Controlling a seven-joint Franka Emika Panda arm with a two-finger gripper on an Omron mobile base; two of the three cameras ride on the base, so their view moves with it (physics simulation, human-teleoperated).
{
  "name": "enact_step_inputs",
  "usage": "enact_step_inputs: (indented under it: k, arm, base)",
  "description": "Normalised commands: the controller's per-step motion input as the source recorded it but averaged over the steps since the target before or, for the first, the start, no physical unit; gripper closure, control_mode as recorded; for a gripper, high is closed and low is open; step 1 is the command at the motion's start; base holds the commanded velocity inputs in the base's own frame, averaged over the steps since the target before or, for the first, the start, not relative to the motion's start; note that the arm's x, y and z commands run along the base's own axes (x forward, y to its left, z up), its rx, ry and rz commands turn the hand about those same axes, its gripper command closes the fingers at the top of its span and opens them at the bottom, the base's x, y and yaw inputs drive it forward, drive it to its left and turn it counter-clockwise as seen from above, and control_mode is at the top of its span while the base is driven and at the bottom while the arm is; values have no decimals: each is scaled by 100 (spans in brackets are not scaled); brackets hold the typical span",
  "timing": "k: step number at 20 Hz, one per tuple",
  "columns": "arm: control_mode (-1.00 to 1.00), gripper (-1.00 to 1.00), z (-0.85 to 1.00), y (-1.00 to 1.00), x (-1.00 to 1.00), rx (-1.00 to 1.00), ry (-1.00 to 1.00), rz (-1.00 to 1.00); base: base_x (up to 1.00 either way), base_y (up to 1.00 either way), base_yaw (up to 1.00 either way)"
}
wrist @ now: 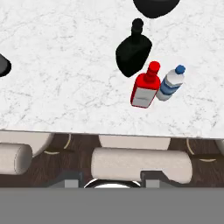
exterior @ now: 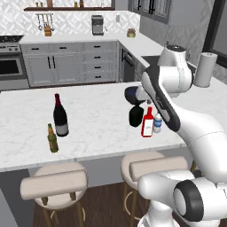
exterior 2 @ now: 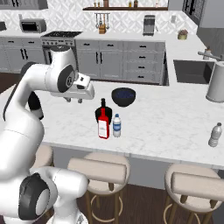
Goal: Move the plastic bottles in the middle to the plastics group, and the glass bottles in the middle to the glass group.
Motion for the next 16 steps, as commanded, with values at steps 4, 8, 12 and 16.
enact_step_inputs:
  k: [4,8,12,16]
  arm:
    - [-100,-100,-5,1,-39,-1,-10,-7]
    - [-100,-100,0,-21,-56,0,-11,-24]
    - [-100,-100,10,-62,-18,0,-12,-25]
    - [-100,-100,2,-72,0,0,-5,-24]
  base:
    - [0,0,0]
    - [0,0,0]
    - [0,0,0]
    - [0,0,0]
